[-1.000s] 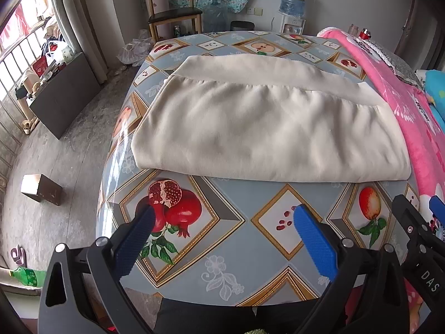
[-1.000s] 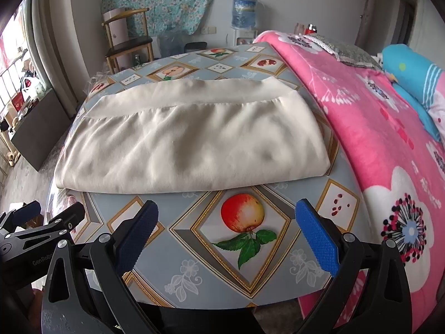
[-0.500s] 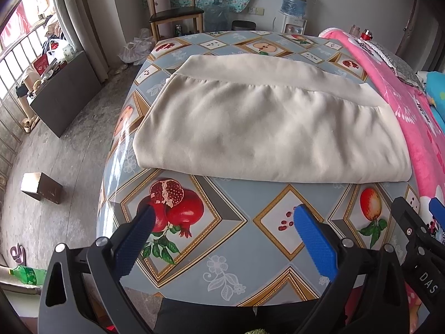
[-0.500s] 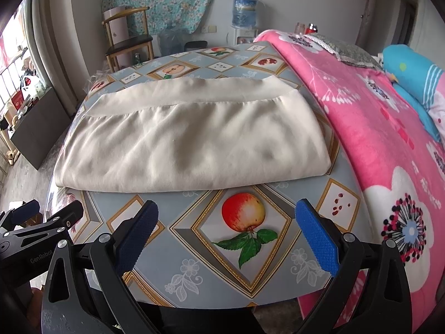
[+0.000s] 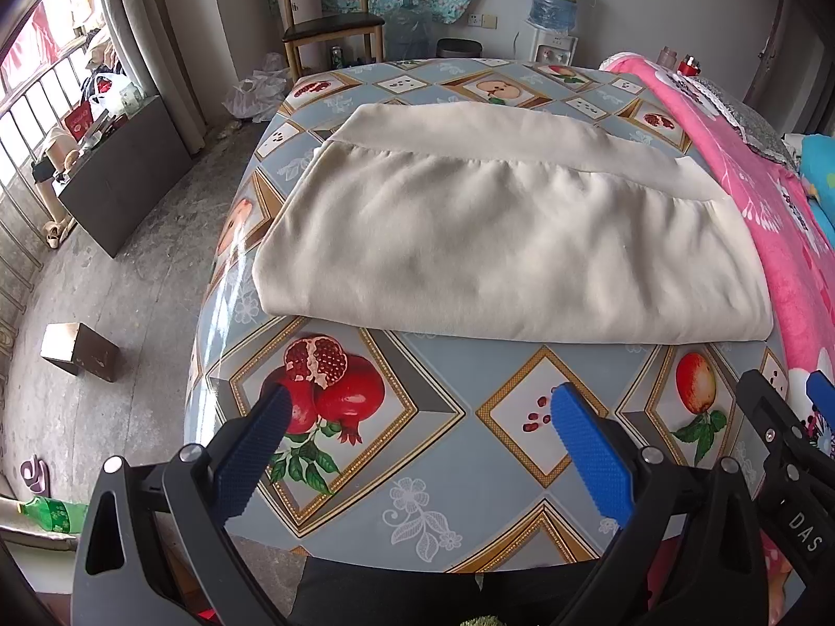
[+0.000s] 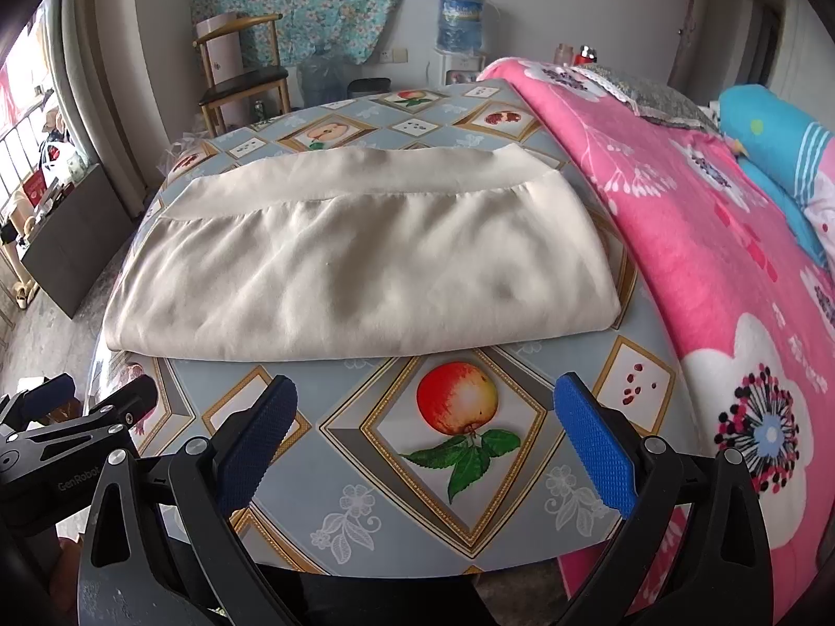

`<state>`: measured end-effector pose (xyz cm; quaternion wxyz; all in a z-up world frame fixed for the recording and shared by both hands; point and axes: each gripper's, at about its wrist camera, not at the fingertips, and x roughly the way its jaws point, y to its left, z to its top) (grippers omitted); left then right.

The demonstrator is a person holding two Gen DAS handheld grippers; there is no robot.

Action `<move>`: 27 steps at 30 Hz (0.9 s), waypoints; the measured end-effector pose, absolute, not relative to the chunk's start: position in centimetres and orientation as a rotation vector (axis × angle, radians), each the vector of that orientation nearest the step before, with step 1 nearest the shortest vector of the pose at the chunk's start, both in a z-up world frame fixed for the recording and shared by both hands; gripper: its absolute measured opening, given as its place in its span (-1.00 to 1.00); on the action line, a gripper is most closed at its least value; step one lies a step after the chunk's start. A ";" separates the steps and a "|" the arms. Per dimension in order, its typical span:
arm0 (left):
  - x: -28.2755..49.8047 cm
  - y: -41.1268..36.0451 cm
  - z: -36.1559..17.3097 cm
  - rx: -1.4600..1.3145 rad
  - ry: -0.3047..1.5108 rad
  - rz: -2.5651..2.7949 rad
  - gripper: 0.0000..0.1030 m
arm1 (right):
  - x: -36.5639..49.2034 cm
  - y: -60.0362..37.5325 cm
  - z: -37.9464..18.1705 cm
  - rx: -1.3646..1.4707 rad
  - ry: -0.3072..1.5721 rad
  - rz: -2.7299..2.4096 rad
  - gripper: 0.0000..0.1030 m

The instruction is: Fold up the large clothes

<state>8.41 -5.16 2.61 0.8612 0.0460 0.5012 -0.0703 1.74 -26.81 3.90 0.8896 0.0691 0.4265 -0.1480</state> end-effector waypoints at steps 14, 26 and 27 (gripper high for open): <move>8.1 -5.4 3.3 0.101 1.038 -0.142 0.90 | 1.5 -26.9 4.4 0.143 0.877 -0.305 0.86; 8.0 -5.4 3.3 0.098 1.038 -0.136 0.90 | 1.5 -26.9 4.3 0.146 0.878 -0.307 0.86; 8.0 -5.4 3.3 0.098 1.038 -0.136 0.90 | 1.5 -26.9 4.3 0.147 0.879 -0.307 0.86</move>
